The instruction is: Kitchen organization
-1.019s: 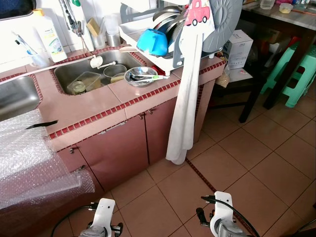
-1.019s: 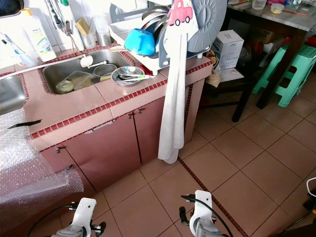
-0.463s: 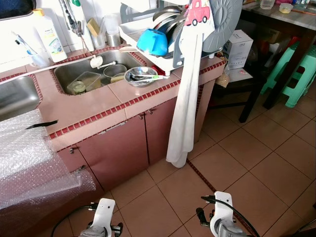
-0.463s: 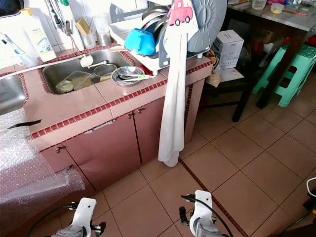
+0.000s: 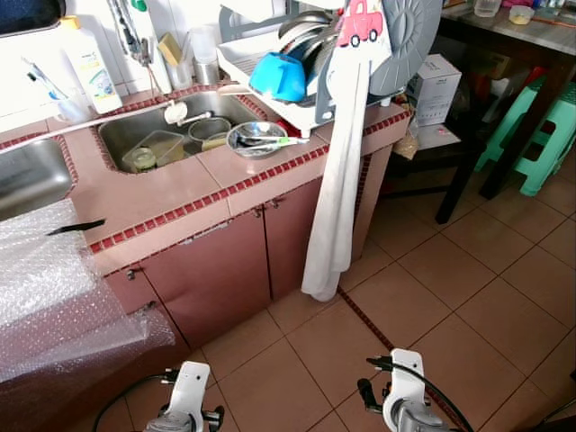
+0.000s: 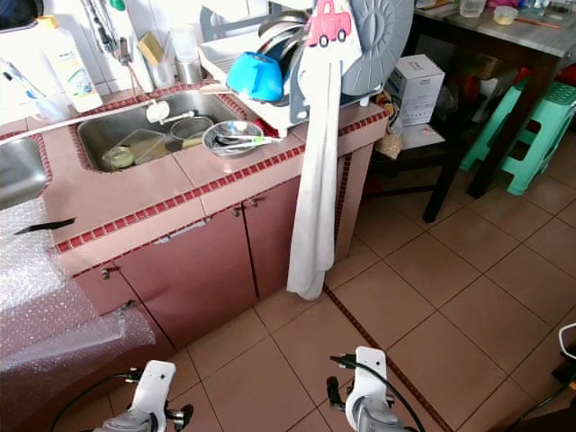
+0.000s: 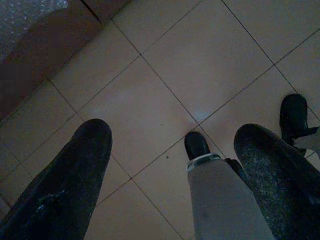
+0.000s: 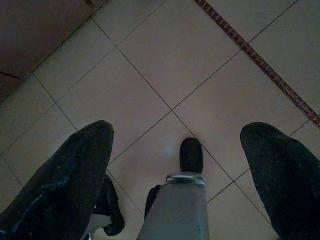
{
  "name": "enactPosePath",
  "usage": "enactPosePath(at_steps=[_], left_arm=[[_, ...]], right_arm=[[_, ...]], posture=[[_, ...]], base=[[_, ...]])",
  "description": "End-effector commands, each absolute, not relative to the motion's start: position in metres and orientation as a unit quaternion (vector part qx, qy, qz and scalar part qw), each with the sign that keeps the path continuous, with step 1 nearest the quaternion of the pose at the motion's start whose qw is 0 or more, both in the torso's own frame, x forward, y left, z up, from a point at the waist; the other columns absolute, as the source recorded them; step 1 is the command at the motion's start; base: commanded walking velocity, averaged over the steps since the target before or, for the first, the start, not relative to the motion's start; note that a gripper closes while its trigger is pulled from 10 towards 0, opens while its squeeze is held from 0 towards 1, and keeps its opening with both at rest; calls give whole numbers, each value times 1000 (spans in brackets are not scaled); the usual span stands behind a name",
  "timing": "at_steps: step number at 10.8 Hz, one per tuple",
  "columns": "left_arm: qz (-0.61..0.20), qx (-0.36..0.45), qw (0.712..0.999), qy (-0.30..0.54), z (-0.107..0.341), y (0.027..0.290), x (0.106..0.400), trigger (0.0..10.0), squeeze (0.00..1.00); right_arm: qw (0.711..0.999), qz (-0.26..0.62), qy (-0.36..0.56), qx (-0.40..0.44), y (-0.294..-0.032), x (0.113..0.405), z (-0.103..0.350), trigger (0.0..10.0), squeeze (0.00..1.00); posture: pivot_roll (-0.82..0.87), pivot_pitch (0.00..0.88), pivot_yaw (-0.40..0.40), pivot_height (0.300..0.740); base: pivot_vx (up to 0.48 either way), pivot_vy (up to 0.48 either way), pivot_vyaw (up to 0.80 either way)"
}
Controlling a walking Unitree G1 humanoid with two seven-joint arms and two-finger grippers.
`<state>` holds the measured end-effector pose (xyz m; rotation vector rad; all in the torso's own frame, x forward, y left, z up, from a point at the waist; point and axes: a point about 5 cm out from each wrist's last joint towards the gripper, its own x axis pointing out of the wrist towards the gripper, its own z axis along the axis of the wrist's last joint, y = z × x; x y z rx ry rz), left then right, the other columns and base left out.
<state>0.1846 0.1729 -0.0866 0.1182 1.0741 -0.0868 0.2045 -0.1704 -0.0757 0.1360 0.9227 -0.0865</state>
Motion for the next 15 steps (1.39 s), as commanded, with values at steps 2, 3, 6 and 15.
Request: enactPosePath(at_steps=[2, 3, 6, 15], left_arm=[[-34, 76, 877, 473, -68, 182, 218, 10000, 0], [-34, 76, 877, 473, -68, 182, 218, 10000, 0], [-34, 76, 877, 473, -68, 182, 218, 10000, 0], [-19, 57, 877, 476, -67, 192, 217, 10000, 0]], right_arm=[[861, -88, 501, 7, -196, 182, -85, 10000, 0], [861, -88, 501, 7, -196, 182, -85, 10000, 0], [861, -88, 501, 7, -196, 182, -85, 10000, 0], [883, -62, 466, 9, -194, 195, -79, 10000, 0]], posture=[[-5, 0, 106, 740], [-5, 0, 106, 740], [-5, 0, 106, 740], [-18, 0, 107, 740]], base=[[0, 0, 0], [0, 0, 0], [0, 0, 0], [0, 0, 0]])
